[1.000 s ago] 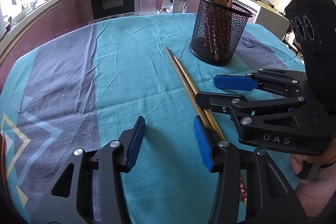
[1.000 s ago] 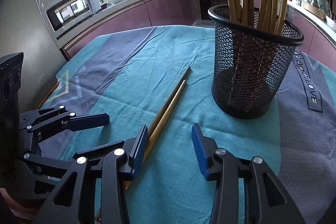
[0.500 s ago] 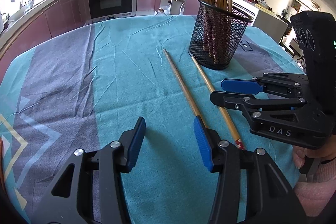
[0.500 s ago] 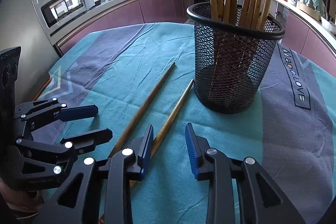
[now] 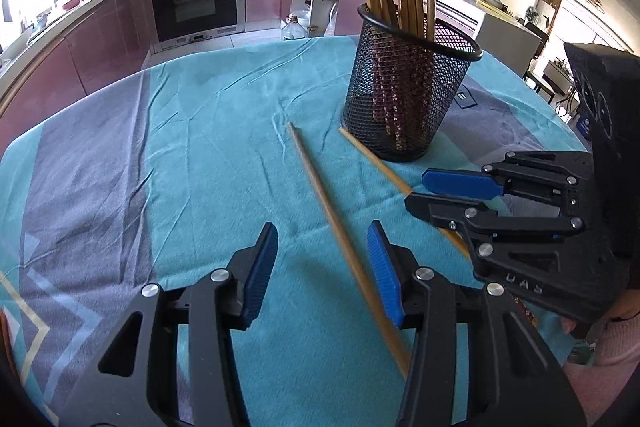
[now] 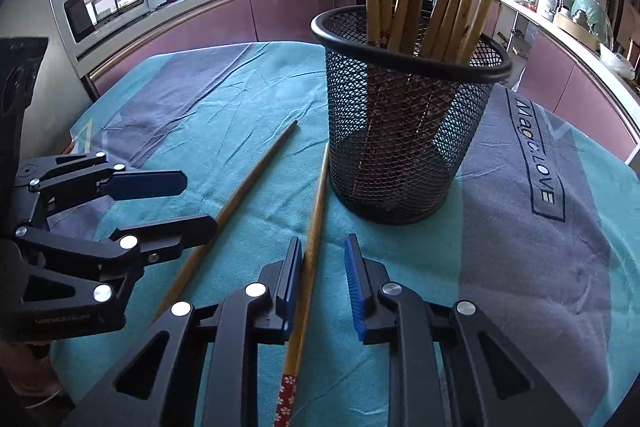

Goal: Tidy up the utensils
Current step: 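Close the left gripper on a chopstick while the right gripper grasps the other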

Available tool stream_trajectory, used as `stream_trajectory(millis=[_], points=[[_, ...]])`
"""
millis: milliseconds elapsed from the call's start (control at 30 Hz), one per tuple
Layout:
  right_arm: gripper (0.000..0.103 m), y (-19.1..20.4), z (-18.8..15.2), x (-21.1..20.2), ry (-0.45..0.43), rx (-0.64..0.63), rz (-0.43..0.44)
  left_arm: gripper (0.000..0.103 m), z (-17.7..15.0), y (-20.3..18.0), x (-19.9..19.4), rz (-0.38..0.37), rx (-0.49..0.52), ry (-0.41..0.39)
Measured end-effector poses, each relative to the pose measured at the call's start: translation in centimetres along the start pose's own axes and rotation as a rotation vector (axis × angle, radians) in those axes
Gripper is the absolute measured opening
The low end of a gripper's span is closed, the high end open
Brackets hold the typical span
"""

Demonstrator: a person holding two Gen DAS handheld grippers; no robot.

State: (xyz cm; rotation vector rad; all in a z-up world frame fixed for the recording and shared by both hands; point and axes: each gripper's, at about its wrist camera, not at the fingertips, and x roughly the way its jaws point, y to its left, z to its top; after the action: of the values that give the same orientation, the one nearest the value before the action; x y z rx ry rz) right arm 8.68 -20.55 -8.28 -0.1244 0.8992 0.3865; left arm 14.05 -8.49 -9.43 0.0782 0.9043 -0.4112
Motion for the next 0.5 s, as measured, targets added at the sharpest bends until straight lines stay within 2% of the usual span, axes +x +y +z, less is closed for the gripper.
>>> stream_trajectory(millis=[133, 367, 500], points=[[0.016, -0.4, -0.1, -0.1, -0.002, 0.005, 0.003, 0.038, 1.0, -0.2, 1.4, 0.0, 0.0, 0.027], [0.015, -0.3, 0.2, 0.1, -0.006, -0.002, 0.0, 0.032, 1.8, -0.6, 2.7, 0.017, 0.004, 0.037], [0.016, -0.1, 0.5, 0.4, -0.01, -0.014, -0.002, 0.021, 2.3, -0.5, 3.2, 0.043, -0.005, 0.035]])
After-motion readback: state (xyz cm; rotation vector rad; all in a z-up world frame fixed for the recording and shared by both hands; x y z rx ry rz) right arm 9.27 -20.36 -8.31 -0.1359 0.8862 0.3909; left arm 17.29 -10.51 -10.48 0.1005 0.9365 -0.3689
